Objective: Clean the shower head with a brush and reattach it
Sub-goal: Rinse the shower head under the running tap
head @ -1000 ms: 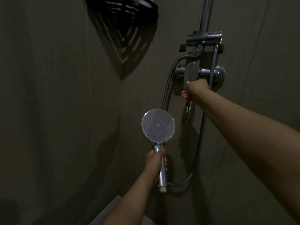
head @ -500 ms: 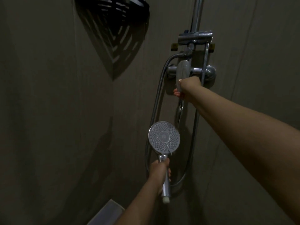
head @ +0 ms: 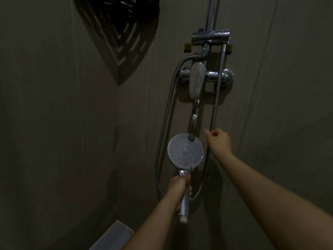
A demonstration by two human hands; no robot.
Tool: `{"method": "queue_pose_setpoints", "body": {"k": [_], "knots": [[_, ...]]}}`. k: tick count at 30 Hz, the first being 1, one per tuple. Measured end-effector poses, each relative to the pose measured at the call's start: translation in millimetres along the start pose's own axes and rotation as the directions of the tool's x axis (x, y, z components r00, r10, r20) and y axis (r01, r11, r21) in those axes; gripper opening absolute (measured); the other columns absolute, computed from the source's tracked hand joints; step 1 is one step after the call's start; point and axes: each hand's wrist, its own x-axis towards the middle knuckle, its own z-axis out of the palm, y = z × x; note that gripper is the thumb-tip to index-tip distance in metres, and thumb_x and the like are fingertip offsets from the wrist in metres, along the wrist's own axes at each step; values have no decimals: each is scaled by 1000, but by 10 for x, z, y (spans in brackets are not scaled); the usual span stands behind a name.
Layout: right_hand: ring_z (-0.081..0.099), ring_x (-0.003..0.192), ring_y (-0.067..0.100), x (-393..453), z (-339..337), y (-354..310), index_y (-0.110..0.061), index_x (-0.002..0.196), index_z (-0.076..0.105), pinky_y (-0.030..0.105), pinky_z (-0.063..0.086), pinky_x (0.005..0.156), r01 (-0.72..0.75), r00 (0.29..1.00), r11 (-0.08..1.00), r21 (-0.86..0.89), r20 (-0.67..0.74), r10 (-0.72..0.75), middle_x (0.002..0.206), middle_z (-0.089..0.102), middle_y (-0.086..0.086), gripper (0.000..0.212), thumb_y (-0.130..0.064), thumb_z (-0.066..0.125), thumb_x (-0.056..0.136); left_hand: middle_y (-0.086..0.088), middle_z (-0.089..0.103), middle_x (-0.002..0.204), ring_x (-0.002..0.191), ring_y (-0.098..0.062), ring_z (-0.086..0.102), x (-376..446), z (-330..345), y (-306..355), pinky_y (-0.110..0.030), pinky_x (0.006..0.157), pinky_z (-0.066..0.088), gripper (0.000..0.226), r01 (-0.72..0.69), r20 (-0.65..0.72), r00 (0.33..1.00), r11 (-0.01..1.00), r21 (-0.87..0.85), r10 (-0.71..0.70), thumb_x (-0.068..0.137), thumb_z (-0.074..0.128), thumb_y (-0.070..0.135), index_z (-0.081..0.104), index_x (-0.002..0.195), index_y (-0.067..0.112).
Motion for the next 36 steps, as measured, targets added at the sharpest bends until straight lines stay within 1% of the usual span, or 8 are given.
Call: {"method": "queue_pose_setpoints", "body": {"k": [4, 10, 13, 18, 22, 26, 30, 36], "knots": [[59, 107, 23, 2, 232, 304, -7, 122, 46, 43, 54, 88, -133, 924, 991, 4, 363, 122, 115, 59, 2, 82, -18, 88, 53, -6, 51, 57, 47, -17, 48, 43, 30, 13, -24, 46, 41, 16, 27, 42, 999, 1000, 16, -28, 90, 50, 22, 55, 82, 9], [58, 103, 28, 25, 337, 276, -7, 119, 52, 35, 52, 75, -208, 958, 939, 274, 252, 138, 113, 58, 11, 42, 3, 65, 80, -9, 63, 78, 64, -19, 60, 69, -80, 66, -28, 58, 52, 14, -71, 62, 996, 997, 26, 70, 87, 60, 23, 56, 95, 12], [56, 102, 26, 21, 326, 254, -9, 115, 55, 26, 49, 65, -126, 958, 969, 214, 281, 62, 110, 58, 11, 36, 6, 59, 83, -3, 63, 101, 93, -23, 63, 112, -159, 320, -40, 83, 55, 37, -190, -27, 982, 979, -72, 189, 80, 69, 17, 50, 112, 16], [53, 105, 24, -2, 327, 227, -4, 125, 51, 30, 44, 84, -42, 940, 990, 135, 341, -7, 111, 54, 8, 42, 7, 56, 85, -19, 60, 119, 108, -36, 59, 226, -231, 682, -50, 90, 52, 40, -217, -192, 956, 975, 53, 224, 79, 68, 9, 55, 116, 1], [55, 89, 16, -90, 319, 260, -4, 121, 50, 13, 47, 62, -100, 947, 975, 199, 320, 32, 105, 57, 7, 35, -6, 59, 87, -20, 62, 116, 105, -36, 61, 314, -173, 718, -48, 91, 53, 35, -226, -313, 922, 973, 44, 228, 81, 65, 8, 56, 114, 0], [60, 80, 18, -123, 273, 417, -2, 110, 62, 24, 48, 72, -134, 826, 972, -192, 520, 216, 96, 62, 9, 32, -24, 62, 88, -18, 60, 119, 106, -33, 61, 390, -144, 680, -45, 91, 53, 38, -226, -414, 893, 972, -68, 179, 84, 62, 12, 51, 120, 4], [54, 66, 12, -46, 261, 506, -20, 86, 61, 26, 45, 67, 74, 858, 938, -339, 501, 114, 83, 58, 4, 11, -30, 57, 90, -16, 55, 121, 109, -34, 59, 386, -151, 610, -45, 88, 54, 37, -166, -307, 946, 972, -164, 110, 90, 52, 9, 42, 126, 7], [54, 82, 17, 48, 90, 502, -16, 108, 62, 26, 40, 72, 222, 885, 803, -553, 461, 73, 103, 64, 8, 30, -38, 55, 89, -17, 54, 128, 111, -33, 58, 406, -154, 612, -42, 83, 55, 44, -148, -221, 963, 988, 49, 155, 85, 57, 1, 43, 126, 7]]}}
